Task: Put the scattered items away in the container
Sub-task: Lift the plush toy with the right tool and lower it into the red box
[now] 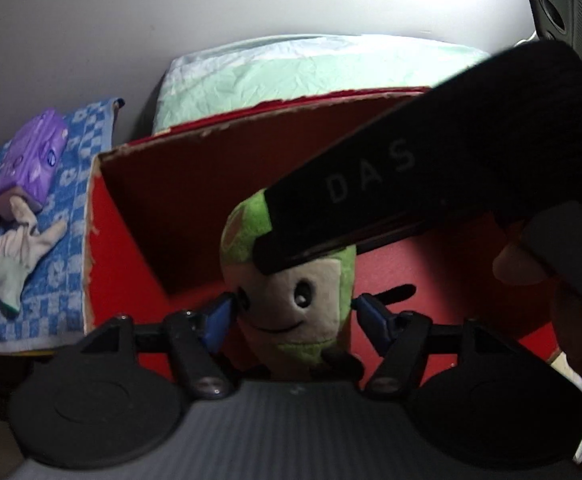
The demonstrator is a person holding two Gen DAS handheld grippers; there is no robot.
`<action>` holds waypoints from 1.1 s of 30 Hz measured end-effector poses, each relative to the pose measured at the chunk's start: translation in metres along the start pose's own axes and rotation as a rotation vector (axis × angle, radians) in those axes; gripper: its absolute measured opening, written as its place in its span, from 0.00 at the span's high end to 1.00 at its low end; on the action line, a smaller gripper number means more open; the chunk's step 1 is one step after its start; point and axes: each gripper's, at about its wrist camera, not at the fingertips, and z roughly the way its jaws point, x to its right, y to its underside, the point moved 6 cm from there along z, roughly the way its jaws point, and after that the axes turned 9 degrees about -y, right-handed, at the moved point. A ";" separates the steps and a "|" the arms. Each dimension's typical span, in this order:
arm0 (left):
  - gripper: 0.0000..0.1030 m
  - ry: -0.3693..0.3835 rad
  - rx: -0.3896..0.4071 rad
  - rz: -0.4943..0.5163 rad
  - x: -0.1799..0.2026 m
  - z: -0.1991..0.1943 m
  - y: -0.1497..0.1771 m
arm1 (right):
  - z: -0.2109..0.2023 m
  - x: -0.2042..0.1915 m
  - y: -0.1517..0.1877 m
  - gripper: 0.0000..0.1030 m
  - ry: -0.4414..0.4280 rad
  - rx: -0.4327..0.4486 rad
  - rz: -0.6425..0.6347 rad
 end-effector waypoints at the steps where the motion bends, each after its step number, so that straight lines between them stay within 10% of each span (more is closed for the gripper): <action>1: 0.31 -0.001 -0.010 -0.016 -0.004 0.000 0.001 | 0.005 -0.001 -0.002 0.44 -0.011 -0.010 0.004; 11: 0.28 -0.077 -0.004 0.027 -0.004 -0.021 0.013 | 0.042 0.000 -0.006 0.45 -0.072 -0.141 0.063; 23: 0.34 0.092 -0.003 -0.034 0.005 -0.005 0.005 | 0.016 -0.008 -0.017 0.31 -0.057 -0.096 -0.109; 33: 0.29 0.104 -0.035 -0.011 0.008 0.001 -0.004 | 0.013 0.023 -0.014 0.59 0.126 -0.135 -0.100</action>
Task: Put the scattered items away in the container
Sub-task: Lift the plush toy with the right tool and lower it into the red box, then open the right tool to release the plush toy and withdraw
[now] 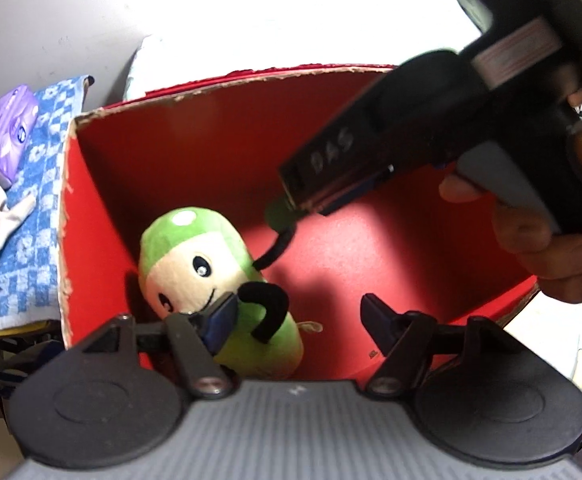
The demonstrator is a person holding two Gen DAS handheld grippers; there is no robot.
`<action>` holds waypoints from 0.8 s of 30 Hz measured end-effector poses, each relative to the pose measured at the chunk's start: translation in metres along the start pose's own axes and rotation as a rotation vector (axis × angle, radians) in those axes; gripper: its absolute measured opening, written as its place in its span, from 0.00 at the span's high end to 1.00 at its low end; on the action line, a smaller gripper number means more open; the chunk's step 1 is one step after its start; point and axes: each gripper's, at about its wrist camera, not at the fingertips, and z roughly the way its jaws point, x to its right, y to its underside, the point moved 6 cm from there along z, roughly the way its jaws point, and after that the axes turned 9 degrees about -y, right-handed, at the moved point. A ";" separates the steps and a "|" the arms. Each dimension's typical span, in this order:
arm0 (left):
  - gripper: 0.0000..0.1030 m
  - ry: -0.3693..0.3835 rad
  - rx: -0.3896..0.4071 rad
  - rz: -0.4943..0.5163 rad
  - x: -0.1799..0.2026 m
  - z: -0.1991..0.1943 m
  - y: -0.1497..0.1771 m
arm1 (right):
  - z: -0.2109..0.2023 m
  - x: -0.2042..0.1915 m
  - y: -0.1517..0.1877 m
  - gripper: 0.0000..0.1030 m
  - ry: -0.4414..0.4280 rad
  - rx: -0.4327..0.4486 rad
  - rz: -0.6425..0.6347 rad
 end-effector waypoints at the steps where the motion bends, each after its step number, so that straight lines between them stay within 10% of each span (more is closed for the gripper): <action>1: 0.29 -0.003 -0.007 0.005 0.000 0.001 -0.001 | 0.005 0.002 0.000 0.59 0.015 -0.020 0.000; 8: 0.22 -0.040 -0.067 0.035 0.001 0.006 -0.014 | 0.038 -0.005 0.007 0.61 -0.042 -0.163 -0.026; 15: 0.22 -0.081 -0.117 0.065 0.012 0.011 -0.034 | 0.058 -0.021 0.004 0.97 -0.120 -0.211 -0.040; 24: 0.20 -0.118 -0.131 0.053 0.025 0.014 -0.055 | 0.060 -0.012 0.004 0.96 -0.165 -0.252 0.006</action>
